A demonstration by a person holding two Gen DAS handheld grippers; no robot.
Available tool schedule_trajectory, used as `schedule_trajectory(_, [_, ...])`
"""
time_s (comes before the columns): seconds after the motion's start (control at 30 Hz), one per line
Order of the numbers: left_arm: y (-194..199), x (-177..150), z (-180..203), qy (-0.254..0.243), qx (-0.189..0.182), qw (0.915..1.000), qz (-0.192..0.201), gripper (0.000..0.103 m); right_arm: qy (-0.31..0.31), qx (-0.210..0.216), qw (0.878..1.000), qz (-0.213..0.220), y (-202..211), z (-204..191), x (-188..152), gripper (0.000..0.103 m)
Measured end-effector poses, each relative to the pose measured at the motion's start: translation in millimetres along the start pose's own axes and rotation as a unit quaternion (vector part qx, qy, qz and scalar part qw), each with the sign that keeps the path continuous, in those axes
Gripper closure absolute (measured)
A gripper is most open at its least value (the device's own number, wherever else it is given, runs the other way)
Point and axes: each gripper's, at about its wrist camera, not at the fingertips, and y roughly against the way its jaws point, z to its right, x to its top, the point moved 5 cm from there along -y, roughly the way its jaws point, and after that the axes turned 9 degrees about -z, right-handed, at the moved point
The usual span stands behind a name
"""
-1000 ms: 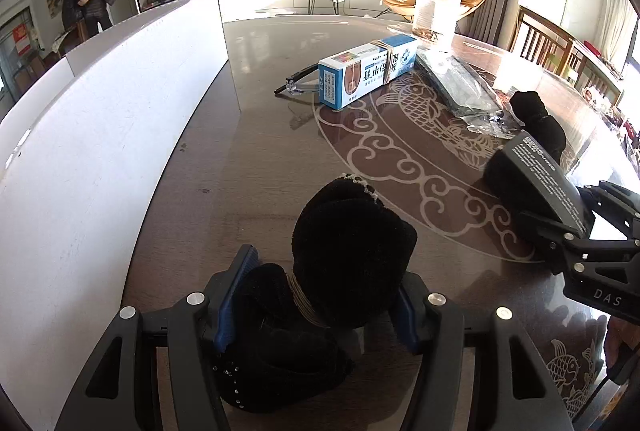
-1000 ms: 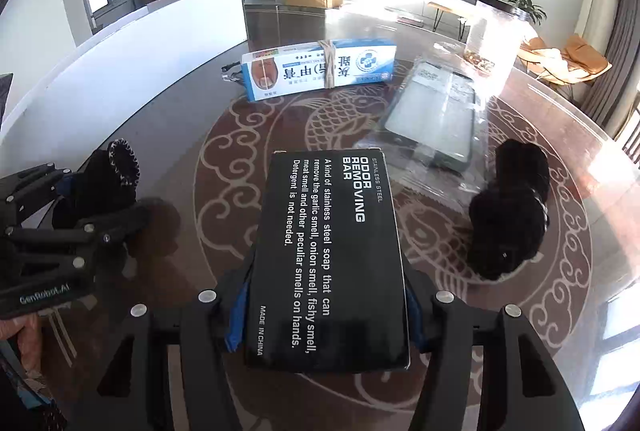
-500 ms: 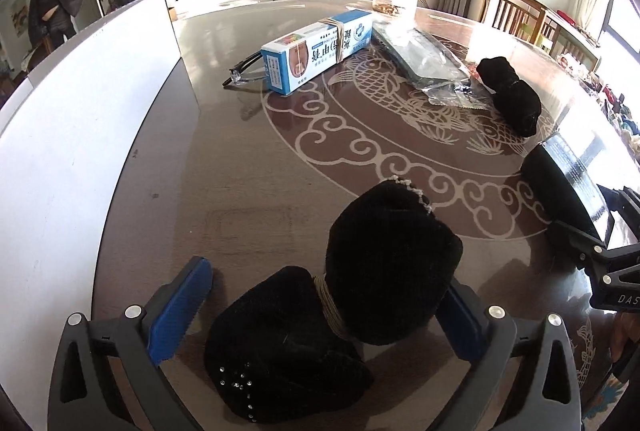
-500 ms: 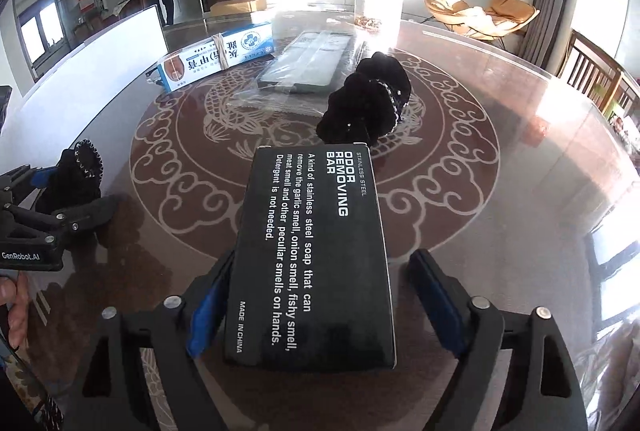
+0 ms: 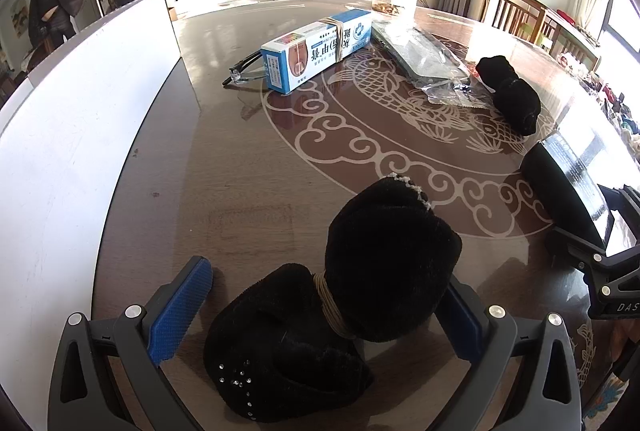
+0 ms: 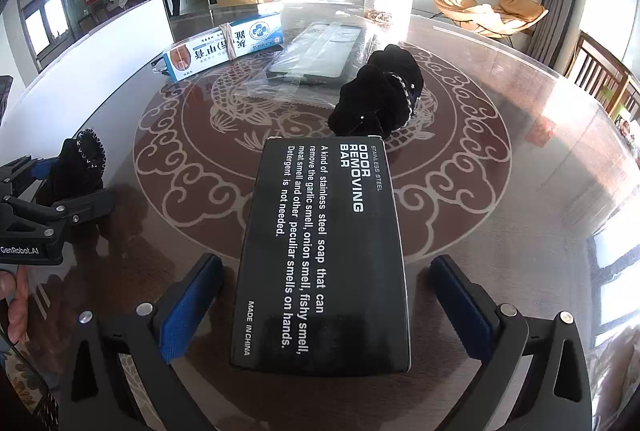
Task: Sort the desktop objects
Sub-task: 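Lift the odor bar box with the right tool while the left tool lifts the black items, then carry both items into the cardboard box and open both tools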
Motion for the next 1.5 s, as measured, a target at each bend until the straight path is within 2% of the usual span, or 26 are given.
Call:
schedule_trajectory(0.53, [1, -2, 0, 0.001, 0.002, 1.0000, 0.000, 0.000, 0.000, 0.000, 1.000, 0.000, 0, 0, 0, 0.000])
schedule_trajectory(0.6, [2, -3, 0, -0.003, 0.000, 1.0000, -0.002, 0.000, 0.000, 0.001, 1.000, 0.000, 0, 0, 0, 0.000])
schedule_trajectory(0.67, [2, -4, 0, -0.027, -0.011, 0.9994, -0.018, 0.000, 0.015, 0.009, 1.000, -0.004, -1, -1, 1, 0.000])
schedule_trajectory(0.77, [2, -4, 1, -0.054, -0.019, 0.9966, -0.060, 0.000, 0.045, 0.026, 0.997, -0.065, -6, -2, 11, 0.000])
schedule_trajectory(0.87, [2, -4, 1, -0.054, -0.019, 0.9963, -0.064, 0.000, 0.043, 0.030, 0.991, -0.122, -12, -1, 19, 0.000])
schedule_trajectory(0.93, [3, -6, 1, -0.046, -0.017, 0.9970, -0.060, 0.000, 0.059, 0.021, 0.988, -0.139, -15, -5, 20, 0.000])
schedule_trajectory(1.07, [5, -11, 0, -0.042, -0.016, 0.9982, -0.039, 0.000, 0.063, 0.024, 0.987, -0.145, -13, -8, 17, 0.000])
schedule_trajectory(1.1, [7, -12, 1, -0.048, -0.019, 0.9981, -0.033, 0.002, 0.064, 0.026, 0.987, -0.145, -11, -8, 16, 0.004])
schedule_trajectory(1.13, [11, -12, 4, -0.059, -0.023, 0.9977, -0.023, 0.020, 0.066, 0.024, 0.988, -0.140, -8, -9, 15, 0.010])
schedule_trajectory(1.17, [16, -11, 7, -0.070, -0.027, 0.9971, -0.016, 0.047, 0.068, 0.025, 0.989, -0.133, -2, -10, 17, 0.035])
schedule_trajectory(1.2, [18, -11, 10, -0.079, -0.027, 0.9963, -0.020, 0.054, 0.066, 0.024, 0.989, -0.129, 3, -9, 18, 0.044])
schedule_trajectory(1.27, [21, -11, 15, -0.093, -0.026, 0.9951, -0.025, 0.068, 0.056, 0.044, 0.987, -0.141, 6, -9, 18, 0.044])
schedule_trajectory(1.37, [40, -15, 18, -0.089, -0.045, 0.9950, -0.006, 0.068, 0.056, 0.044, 0.988, -0.138, 15, -10, 16, 0.044])
schedule_trajectory(1.43, [55, -17, 18, -0.080, -0.061, 0.9949, 0.007, 0.068, 0.042, 0.068, 0.989, -0.124, 28, -10, 17, 0.044])
schedule_trajectory(1.5, [71, -17, 16, -0.072, -0.073, 0.9945, 0.020, 0.068, 0.049, 0.065, 0.989, -0.123, 36, -15, 19, 0.044])
